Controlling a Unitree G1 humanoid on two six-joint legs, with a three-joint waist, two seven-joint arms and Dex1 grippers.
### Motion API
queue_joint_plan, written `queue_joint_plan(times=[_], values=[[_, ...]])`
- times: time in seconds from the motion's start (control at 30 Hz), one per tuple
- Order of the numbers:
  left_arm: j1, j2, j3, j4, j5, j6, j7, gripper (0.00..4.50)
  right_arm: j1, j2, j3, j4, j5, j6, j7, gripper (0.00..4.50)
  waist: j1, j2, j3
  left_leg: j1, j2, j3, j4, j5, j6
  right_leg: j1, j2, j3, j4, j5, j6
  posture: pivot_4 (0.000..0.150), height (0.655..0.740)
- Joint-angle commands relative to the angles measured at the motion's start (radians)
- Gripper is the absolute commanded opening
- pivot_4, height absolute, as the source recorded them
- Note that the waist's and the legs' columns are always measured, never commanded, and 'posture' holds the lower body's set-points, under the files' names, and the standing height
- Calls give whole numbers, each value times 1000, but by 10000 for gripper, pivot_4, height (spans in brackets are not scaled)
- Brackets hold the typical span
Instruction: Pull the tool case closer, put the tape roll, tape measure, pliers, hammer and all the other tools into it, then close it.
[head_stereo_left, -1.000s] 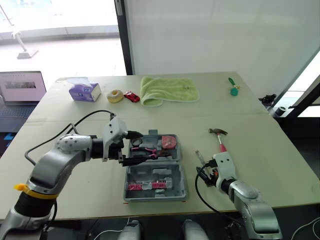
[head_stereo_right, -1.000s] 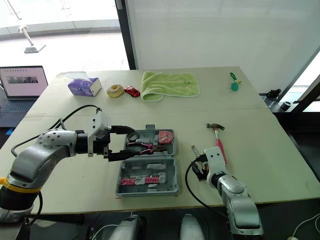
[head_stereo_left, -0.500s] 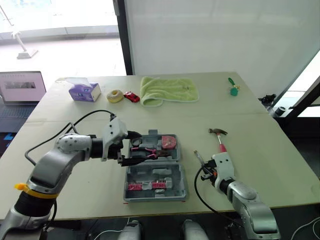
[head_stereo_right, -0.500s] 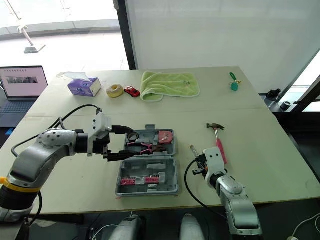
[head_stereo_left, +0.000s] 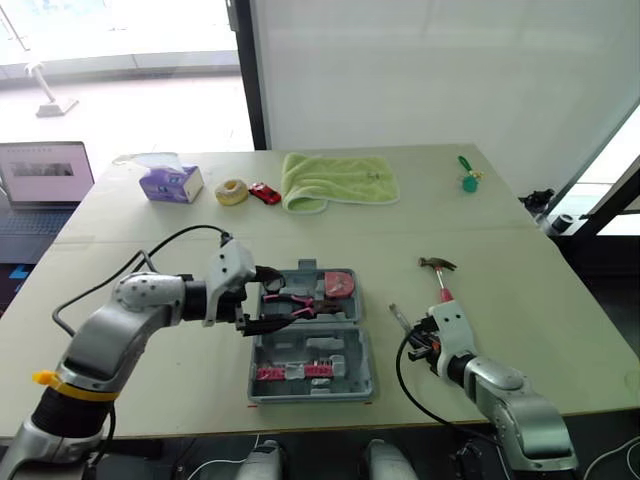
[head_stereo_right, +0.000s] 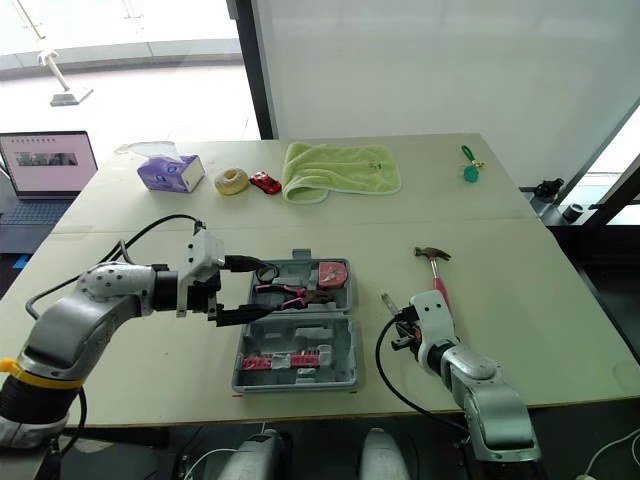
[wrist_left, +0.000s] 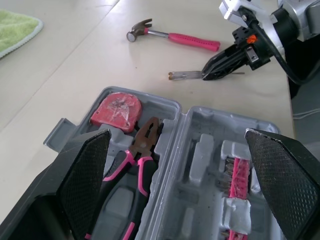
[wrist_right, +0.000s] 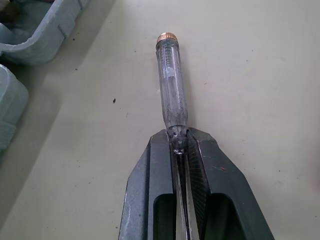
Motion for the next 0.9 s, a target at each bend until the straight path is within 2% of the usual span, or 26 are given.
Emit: queue_joint_plan(times=[0.03, 0.07, 0.4, 0.5, 0.63, 0.77, 0.9], values=[[-7, 0, -3, -11, 4, -17, 1, 45000, 4, -8, 20, 5, -10, -15, -12, 23516, 0, 0, 0, 0, 0, 0, 0, 0, 0, 0, 0, 0, 0, 0, 0, 1500, 7367], [-7, 1, -2, -10, 4, -18, 1, 45000, 0, -16, 32, 9, -20, -22, -15, 28212, 0, 0, 0, 0, 0, 0, 0, 0, 0, 0, 0, 0, 0, 0, 0, 1500, 7367], [-16, -1, -5, -6, 9, -21, 6, 45000, -4, 5, 32, 34, -6, -37, -45, 28212, 0, 0, 0, 0, 0, 0, 2, 0, 0, 1, 0, 0, 0, 0, 0, 1500, 7367], [-13, 0, -6, -12, 9, -20, 8, 45000, 0, 9, 27, 32, 1, -38, -51, 20688, 0, 0, 0, 0, 0, 0, 2, 0, 0, 1, 0, 0, 0, 0, 0, 1500, 7367], [-10, 4, -7, -13, 9, -21, 8, 45000, 6, 1, 22, 22, 7, -21, -52, 438, 0, 0, 0, 0, 0, 0, 2, 0, 0, 1, 0, 0, 0, 0, 0, 1500, 7367], [-6, 11, -2, -11, 8, -24, 6, 45000, 12, -27, 16, -26, 13, 13, -46, 106, 1, 0, 0, 0, 0, 0, 2, 0, 0, 1, 0, 0, 0, 0, 0, 1500, 7367], [7, 23, 6, -6, 9, -30, 5, 45000, -65, -75, 30, -62, 16, 63, -31, 106, 1, 0, 0, 0, 0, 0, 2, 0, 0, 1, 0, 0, 0, 0, 0, 1500, 7367]])
